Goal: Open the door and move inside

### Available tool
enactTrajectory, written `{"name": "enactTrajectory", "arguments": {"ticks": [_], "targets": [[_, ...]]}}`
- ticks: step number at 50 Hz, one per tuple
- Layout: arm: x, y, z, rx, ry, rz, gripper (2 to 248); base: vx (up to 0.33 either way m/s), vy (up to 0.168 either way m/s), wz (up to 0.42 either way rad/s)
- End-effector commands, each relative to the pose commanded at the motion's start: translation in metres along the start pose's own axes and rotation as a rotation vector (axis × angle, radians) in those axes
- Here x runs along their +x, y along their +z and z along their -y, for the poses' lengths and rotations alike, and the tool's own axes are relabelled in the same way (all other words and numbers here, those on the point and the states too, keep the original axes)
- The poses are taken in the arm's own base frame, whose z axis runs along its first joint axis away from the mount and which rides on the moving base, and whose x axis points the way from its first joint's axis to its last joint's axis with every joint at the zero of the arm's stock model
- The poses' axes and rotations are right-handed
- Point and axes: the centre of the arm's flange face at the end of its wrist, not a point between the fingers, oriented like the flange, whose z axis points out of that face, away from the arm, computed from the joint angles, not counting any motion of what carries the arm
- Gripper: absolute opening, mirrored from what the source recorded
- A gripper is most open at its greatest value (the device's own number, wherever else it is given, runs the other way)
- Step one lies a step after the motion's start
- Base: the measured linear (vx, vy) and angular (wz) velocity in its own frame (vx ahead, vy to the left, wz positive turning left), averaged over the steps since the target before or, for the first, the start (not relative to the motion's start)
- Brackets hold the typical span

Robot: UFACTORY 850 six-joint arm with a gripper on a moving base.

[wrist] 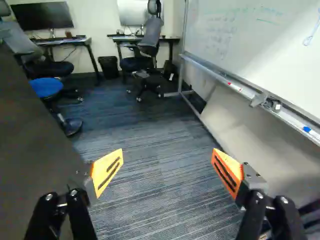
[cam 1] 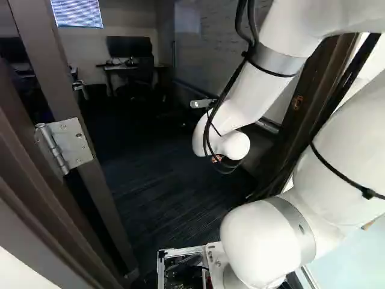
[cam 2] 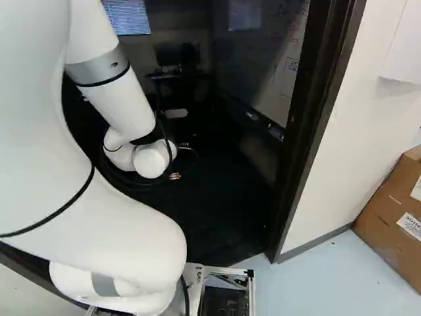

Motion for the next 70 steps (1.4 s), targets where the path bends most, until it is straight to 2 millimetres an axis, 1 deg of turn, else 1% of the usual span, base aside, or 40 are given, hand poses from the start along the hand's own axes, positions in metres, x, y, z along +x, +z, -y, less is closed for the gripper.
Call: {"name": "enactTrajectory", "arguments": {"ticks": [14,30,45,70], "targets": [[-0.014,-0.023,-0.016,-0.056,0.021,0.003,247,0.000,0.000,0.000],[-0.026,-0.039,-0.027,-0.097,0.037,0.004,247,0.000,0.000,0.000],[-0.031,-0.046,-0.030,-0.113,0.043,0.005,247,0.000,0.000,0.000],[-0.031,-0.047,-0.030,-0.114,0.043,0.005,247,0.000,0.000,0.000]]}}
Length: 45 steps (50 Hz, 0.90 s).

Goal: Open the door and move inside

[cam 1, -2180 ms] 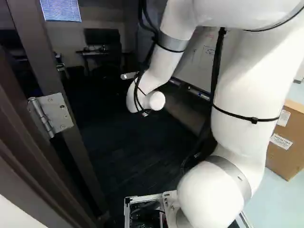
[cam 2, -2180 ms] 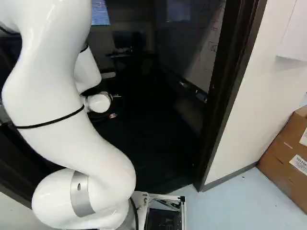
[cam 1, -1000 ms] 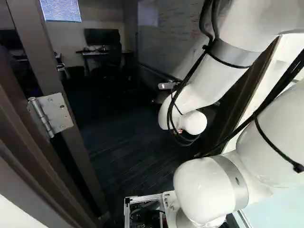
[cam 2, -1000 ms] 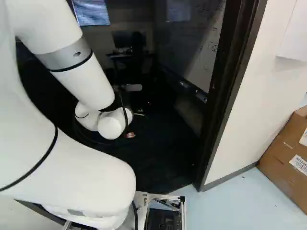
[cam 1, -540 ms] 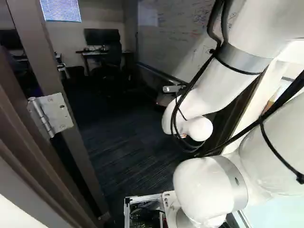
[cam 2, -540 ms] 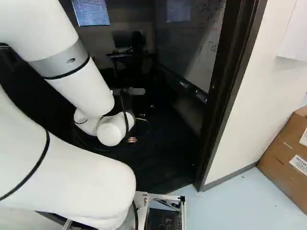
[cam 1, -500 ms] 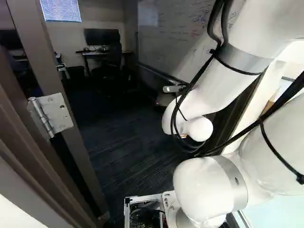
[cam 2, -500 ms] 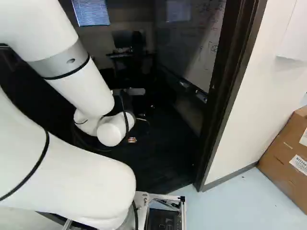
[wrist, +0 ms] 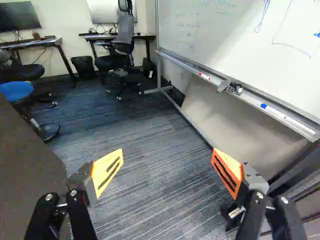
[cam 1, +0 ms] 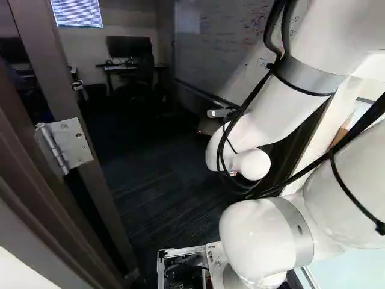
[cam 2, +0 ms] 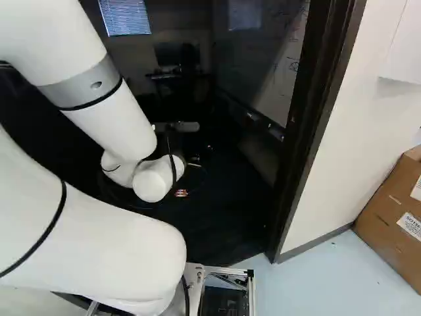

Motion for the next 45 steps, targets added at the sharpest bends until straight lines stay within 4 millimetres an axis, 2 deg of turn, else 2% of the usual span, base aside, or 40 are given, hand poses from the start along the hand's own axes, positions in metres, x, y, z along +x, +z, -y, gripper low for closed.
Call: {"name": "enactTrajectory", "arguments": {"ticks": [24,45], "targets": [[0.0000,0.0000,0.0000,0.000,0.000,0.000,247,0.003,0.000,-0.004],[0.0000,0.0000,0.0000,0.000,0.000,0.000,247,0.082,0.001,-0.009]]}}
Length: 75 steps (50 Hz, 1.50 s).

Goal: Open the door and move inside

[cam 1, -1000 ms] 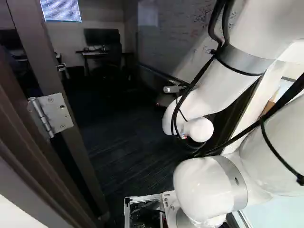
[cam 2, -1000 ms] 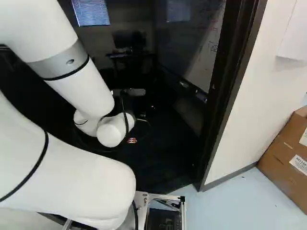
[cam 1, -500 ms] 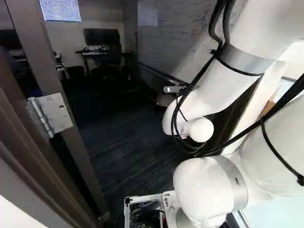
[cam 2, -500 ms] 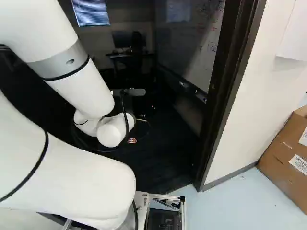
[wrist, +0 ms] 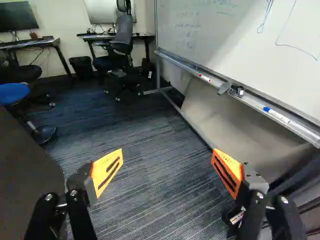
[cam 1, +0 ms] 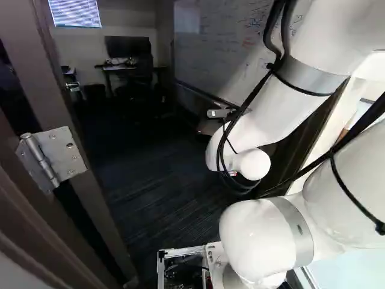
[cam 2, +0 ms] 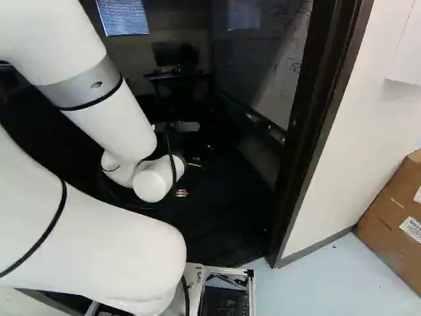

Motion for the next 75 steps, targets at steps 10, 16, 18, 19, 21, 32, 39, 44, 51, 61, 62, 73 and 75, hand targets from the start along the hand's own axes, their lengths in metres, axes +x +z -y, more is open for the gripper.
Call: {"name": "enactTrajectory", "arguments": {"ticks": [10,16,18,19,21,32,39,44,51,61,62,73,75], "targets": [[0.0000,0.0000,0.0000,0.000,0.000,0.000,247,0.149,0.004,-0.014],[0.0000,0.0000,0.0000,0.000,0.000,0.000,247,0.151,-0.002,-0.015],[0.0000,0.0000,0.0000,0.000,0.000,0.000,247,0.139,0.005,-0.007],[0.0000,0.0000,0.0000,0.000,0.000,0.000,247,0.157,0.008,-0.014],[0.0000,0.0000,0.0000,0.000,0.000,0.000,247,0.120,0.006,-0.009],[0.0000,0.0000,0.0000,0.000,0.000,0.000,247,0.104,-0.007,-0.006],[0.0000,0.0000,0.0000,0.000,0.000,0.000,247,0.092,0.000,0.015],[0.0000,0.0000,0.0000,0.000,0.000,0.000,247,0.090,0.006,0.074],[0.0000,0.0000,0.0000,0.000,0.000,0.000,247,0.100,0.026,0.103],[0.0000,0.0000,0.0000,0.000,0.000,0.000,247,0.120,0.038,0.159],[0.0000,0.0000,0.0000,0.000,0.000,0.000,247,0.124,0.042,0.186],[0.0000,0.0000,0.0000,0.000,0.000,0.000,247,0.125,0.050,0.220],[0.0000,0.0000,0.0000,0.000,0.000,0.000,247,0.129,0.056,0.235]]}}
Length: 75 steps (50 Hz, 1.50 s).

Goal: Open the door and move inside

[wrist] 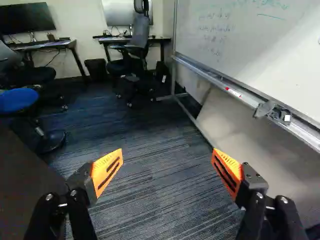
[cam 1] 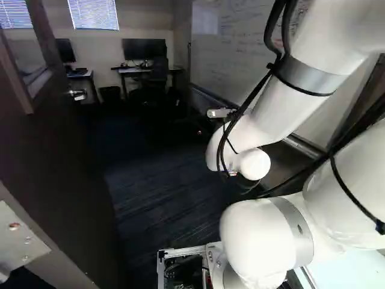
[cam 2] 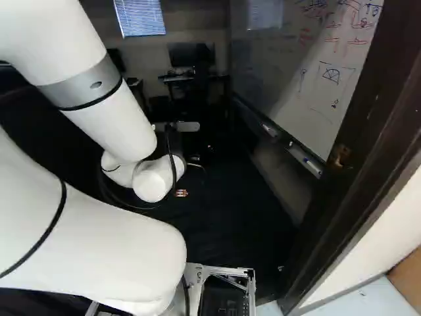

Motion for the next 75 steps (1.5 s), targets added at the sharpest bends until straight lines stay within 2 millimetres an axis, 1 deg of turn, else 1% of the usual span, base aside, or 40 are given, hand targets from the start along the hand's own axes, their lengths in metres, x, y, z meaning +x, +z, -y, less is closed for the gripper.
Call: {"name": "enactTrajectory", "arguments": {"ticks": [25,46,75], "targets": [[0.0000,0.0000,0.0000,0.000,0.000,0.000,247,0.127,0.054,0.269],[0.0000,0.0000,0.0000,0.000,0.000,0.000,247,0.148,0.016,0.257],[0.0000,0.0000,0.0000,0.000,0.000,0.000,247,0.144,-0.022,0.021]]}}
